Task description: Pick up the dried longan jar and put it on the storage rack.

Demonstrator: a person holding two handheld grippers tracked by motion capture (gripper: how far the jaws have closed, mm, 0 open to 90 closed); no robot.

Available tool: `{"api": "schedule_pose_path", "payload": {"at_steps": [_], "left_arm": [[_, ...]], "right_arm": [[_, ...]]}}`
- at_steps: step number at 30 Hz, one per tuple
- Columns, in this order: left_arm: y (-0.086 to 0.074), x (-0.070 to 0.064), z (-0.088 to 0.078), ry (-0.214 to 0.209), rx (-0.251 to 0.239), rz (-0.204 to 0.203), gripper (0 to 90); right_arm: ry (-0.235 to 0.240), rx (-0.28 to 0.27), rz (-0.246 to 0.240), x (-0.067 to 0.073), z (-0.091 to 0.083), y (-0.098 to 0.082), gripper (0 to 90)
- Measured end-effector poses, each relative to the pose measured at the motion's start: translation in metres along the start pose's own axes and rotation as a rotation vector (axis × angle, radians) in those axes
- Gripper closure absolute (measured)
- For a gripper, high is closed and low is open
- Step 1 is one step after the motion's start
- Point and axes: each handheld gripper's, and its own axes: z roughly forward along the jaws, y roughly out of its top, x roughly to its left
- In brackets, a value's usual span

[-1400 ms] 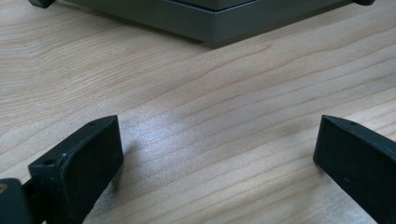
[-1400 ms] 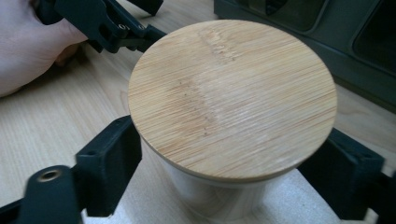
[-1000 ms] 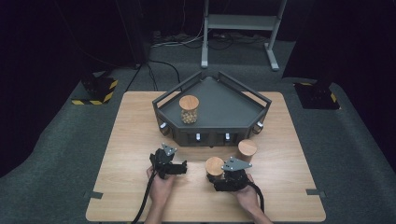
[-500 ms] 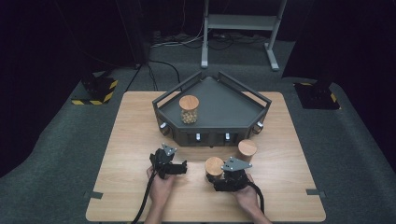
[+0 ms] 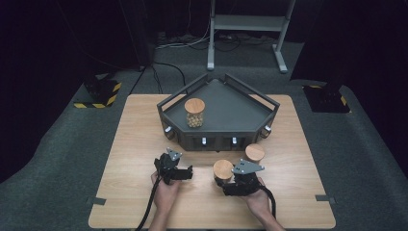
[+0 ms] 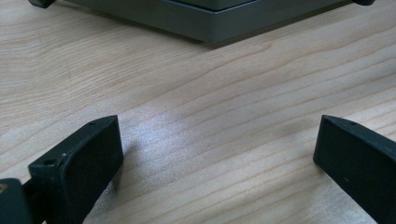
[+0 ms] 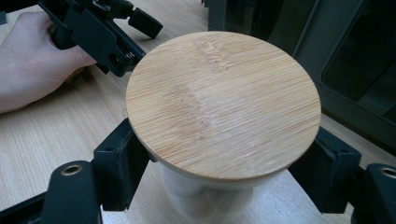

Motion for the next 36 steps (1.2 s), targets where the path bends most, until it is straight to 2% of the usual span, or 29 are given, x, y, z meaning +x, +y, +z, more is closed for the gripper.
{"api": "schedule_pose_path", "payload": {"at_steps": [21,36], "left_arm": [[0.000,0.000,0.000,0.000,0.000,0.000,1.5],[0.000,0.000,0.000,0.000,0.000,0.000,1.5]], "right_arm": [[0.006,-0.019,0.040,-0.008,-0.010,0.015,25.0],[0.003,-0.023,0.035,-0.012,-0.017,0.029,25.0]]}}
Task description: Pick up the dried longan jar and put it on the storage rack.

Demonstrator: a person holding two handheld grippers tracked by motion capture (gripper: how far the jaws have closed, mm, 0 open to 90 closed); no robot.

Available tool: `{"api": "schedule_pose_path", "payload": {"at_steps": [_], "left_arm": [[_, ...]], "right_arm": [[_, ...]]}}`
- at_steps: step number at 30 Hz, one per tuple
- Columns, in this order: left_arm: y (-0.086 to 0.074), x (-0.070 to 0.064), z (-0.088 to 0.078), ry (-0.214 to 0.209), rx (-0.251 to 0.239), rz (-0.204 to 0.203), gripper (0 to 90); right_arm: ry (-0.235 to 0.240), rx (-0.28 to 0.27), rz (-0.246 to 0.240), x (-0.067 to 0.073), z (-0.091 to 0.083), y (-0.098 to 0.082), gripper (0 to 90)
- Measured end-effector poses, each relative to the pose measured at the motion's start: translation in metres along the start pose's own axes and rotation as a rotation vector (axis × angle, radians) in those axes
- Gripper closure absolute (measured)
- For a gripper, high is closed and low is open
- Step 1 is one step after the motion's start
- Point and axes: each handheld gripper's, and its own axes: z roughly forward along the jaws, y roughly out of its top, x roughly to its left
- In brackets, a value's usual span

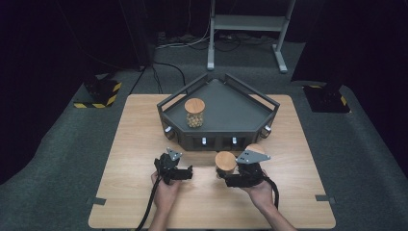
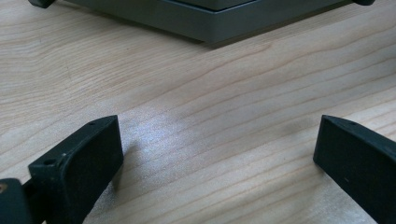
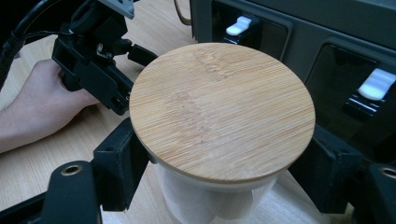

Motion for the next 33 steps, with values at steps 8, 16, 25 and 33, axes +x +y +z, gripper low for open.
{"api": "schedule_pose_path", "payload": {"at_steps": [8,16,25,33], "left_arm": [[0.000,0.000,0.000,0.000,0.000,0.000,1.5],[0.000,0.000,0.000,0.000,0.000,0.000,1.5],[0.000,0.000,0.000,0.000,0.000,0.000,1.5],[0.000,0.000,0.000,0.000,0.000,0.000,1.5]], "right_arm": [[-0.005,-0.013,0.011,-0.006,-0.007,0.010,25.0],[-0.010,-0.027,0.009,-0.011,-0.015,0.023,25.0],[-0.035,-0.026,0.004,-0.013,-0.018,0.036,25.0],[-0.060,-0.022,0.042,-0.019,-0.022,0.049,25.1]]}}
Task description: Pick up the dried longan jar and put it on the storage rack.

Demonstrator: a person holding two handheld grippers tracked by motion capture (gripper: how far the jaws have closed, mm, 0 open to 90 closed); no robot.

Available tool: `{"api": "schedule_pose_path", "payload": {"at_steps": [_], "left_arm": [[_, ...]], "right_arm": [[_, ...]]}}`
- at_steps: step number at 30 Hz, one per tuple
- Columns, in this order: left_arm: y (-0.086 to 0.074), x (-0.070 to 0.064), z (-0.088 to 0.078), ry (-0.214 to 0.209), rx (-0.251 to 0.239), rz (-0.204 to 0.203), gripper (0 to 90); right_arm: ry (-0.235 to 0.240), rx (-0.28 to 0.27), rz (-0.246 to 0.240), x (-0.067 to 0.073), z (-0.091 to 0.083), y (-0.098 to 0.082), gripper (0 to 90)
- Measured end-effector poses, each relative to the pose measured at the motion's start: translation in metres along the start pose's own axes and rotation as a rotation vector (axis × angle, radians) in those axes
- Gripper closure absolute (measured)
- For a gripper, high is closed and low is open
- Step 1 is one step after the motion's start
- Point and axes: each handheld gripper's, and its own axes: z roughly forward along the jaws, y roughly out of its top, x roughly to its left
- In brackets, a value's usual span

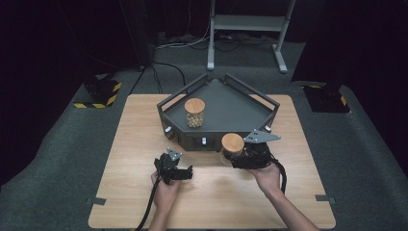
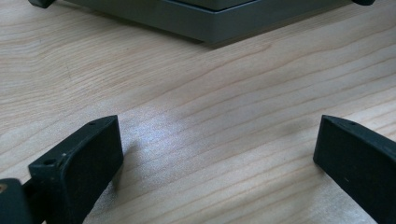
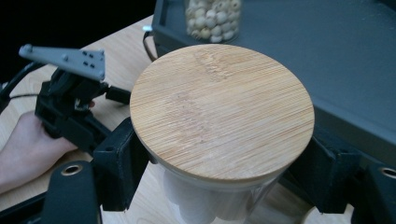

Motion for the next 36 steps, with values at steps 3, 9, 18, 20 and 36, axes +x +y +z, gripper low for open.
{"api": "schedule_pose_path", "payload": {"at_steps": [3,9,18,20,36], "left_arm": [[0.000,0.000,0.000,0.000,0.000,0.000,1.5],[0.000,0.000,0.000,0.000,0.000,0.000,1.5],[0.000,0.000,0.000,0.000,0.000,-0.001,1.5],[0.000,0.000,0.000,0.000,0.000,-0.001,1.5],[0.000,0.000,0.000,0.000,0.001,0.000,1.5]], "right_arm": [[-0.003,-0.018,0.017,-0.005,-0.004,0.006,25.1],[-0.011,-0.026,0.036,-0.011,-0.007,0.018,25.1],[-0.048,-0.026,0.057,-0.013,-0.004,0.034,25.0],[-0.057,-0.028,0.058,-0.013,-0.003,0.038,25.1],[-0.124,-0.019,0.070,-0.013,0.016,0.065,25.1]]}}
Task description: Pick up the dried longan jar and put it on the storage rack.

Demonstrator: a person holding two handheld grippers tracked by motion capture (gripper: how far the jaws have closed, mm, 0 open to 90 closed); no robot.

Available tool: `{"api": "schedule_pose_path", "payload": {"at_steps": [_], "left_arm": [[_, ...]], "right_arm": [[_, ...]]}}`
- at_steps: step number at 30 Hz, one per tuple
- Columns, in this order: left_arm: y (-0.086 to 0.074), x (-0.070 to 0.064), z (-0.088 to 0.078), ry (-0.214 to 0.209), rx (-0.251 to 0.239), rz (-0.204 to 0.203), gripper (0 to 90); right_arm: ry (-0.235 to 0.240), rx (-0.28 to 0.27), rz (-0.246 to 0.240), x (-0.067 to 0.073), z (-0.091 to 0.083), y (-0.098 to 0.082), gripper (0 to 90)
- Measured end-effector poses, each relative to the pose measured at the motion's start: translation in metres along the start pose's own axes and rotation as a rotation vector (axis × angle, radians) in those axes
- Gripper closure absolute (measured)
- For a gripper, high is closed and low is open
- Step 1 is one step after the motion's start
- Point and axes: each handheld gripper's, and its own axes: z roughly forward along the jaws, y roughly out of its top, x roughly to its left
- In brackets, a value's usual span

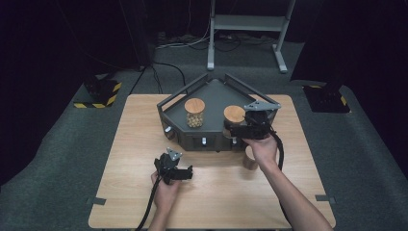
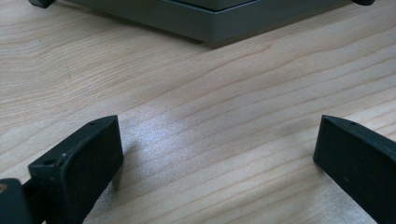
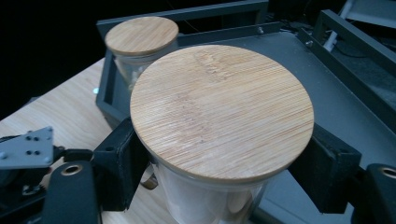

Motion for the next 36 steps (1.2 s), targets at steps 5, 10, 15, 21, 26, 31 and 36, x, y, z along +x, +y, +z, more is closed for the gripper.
{"api": "schedule_pose_path", "payload": {"at_steps": [5,10,15,21,26,31,36], "left_arm": [[0.000,0.000,0.000,0.001,-0.001,-0.001,1.5],[0.000,0.000,0.000,0.000,0.000,0.000,1.5],[0.000,0.000,0.000,0.000,-0.002,-0.002,1.5],[0.000,0.000,0.000,0.001,-0.002,-0.002,1.5],[0.000,0.000,0.000,0.001,-0.002,0.000,1.5],[0.000,-0.001,0.000,0.002,-0.003,0.000,1.5],[0.000,-0.001,0.000,0.002,-0.002,0.000,1.5]], "right_arm": [[-0.017,-0.002,0.015,-0.001,0.006,0.005,25.1],[-0.029,0.008,0.021,-0.001,0.011,0.011,25.1],[-0.043,0.013,0.033,-0.001,0.017,0.018,25.0],[-0.061,0.029,0.043,0.001,0.029,0.025,25.1],[-0.081,0.036,0.051,0.004,0.040,0.029,25.1],[-0.101,0.054,0.051,0.010,0.053,0.034,25.1],[-0.122,0.066,0.061,0.013,0.064,0.034,25.0]]}}
